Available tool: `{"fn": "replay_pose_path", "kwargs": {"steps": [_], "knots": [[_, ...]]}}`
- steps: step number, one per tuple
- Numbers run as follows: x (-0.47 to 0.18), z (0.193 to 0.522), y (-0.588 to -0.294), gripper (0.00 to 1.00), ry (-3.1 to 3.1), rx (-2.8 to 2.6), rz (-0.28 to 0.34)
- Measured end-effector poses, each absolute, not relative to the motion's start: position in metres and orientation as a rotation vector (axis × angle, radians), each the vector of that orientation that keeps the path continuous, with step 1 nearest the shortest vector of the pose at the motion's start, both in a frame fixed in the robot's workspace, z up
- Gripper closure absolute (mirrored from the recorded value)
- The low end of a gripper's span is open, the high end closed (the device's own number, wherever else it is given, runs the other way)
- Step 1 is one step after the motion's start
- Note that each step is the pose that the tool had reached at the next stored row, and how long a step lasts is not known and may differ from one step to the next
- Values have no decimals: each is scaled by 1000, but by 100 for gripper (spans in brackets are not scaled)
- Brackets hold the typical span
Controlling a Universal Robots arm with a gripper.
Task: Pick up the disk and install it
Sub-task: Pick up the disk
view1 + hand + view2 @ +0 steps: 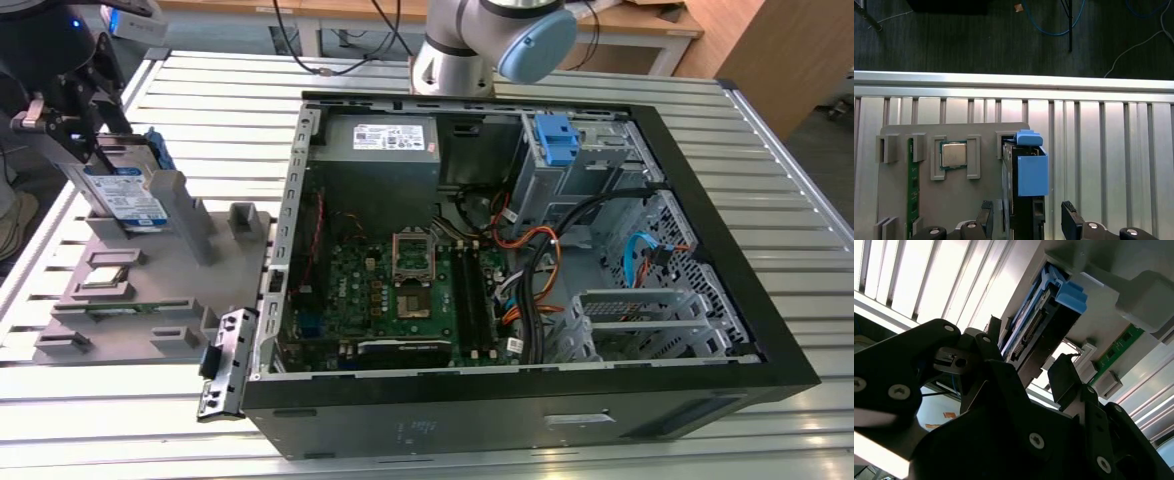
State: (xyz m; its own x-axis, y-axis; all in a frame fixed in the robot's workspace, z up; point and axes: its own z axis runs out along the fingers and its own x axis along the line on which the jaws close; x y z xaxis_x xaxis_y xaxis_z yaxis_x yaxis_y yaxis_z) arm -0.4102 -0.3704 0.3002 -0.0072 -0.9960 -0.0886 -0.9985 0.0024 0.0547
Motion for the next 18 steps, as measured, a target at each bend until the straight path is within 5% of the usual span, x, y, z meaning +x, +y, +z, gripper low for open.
{"fn": "replay_pose_path", "kwargs": {"steps": [6,11,18], "knots": [[-410,300,-370,37,2207,-2196,158],[-410,300,-371,61,2207,-2196,158],[-410,300,-371,64,2207,-2196,158]]}}
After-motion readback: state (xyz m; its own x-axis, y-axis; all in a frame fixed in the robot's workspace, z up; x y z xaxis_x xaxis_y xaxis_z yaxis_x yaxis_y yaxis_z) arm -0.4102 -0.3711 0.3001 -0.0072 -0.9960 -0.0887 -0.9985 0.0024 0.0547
